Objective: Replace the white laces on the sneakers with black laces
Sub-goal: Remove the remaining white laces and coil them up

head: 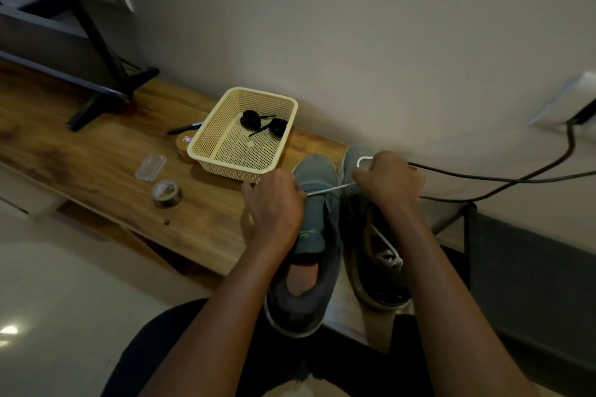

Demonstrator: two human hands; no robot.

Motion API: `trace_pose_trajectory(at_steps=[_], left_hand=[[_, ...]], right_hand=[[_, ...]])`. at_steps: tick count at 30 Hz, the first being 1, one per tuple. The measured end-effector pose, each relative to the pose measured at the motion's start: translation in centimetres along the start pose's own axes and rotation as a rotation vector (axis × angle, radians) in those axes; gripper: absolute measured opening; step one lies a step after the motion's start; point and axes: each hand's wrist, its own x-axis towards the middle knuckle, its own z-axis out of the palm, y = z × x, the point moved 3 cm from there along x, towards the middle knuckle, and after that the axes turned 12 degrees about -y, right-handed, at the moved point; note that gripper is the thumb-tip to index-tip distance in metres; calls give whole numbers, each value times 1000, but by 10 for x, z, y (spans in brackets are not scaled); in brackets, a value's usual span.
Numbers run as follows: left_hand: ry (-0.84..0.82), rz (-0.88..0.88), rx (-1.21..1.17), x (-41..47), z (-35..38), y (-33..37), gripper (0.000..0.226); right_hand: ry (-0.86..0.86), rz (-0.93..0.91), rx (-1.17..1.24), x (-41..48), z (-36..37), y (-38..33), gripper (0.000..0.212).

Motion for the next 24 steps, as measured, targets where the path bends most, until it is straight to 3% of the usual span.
trace_pose_trajectory(at_steps=[3,4,6,11,13,16,19,24], left_hand=[[-60,-6,-14,-2,-1,-2,14],[-78,-4,-18,-2,-1,-2,15],[-98,20,-38,-1,-3,-1,19],[-256,418,-282,-14,-15,18,55],[-292,519,-363,-32,-23,25,44],[-295,531,-562,-64,-40,26,14],[-366,513,-728,-104,-66,26,17],[-734,458,-1096,-177,-103,32,19]], right_hand=[[57,38,78,3,-16,12,21],[65,20,129,5,-20,16,16],[30,-78,254,5,-25,16,24],[-201,-394,342,-28,-30,-4,34],[-189,-452,424,-45,-40,-5,30],[-73,-485,536,-72,-63,-2,21],[-15,-515,560,-101,-82,3,16],[65,-595,522,-152,-99,9,7]])
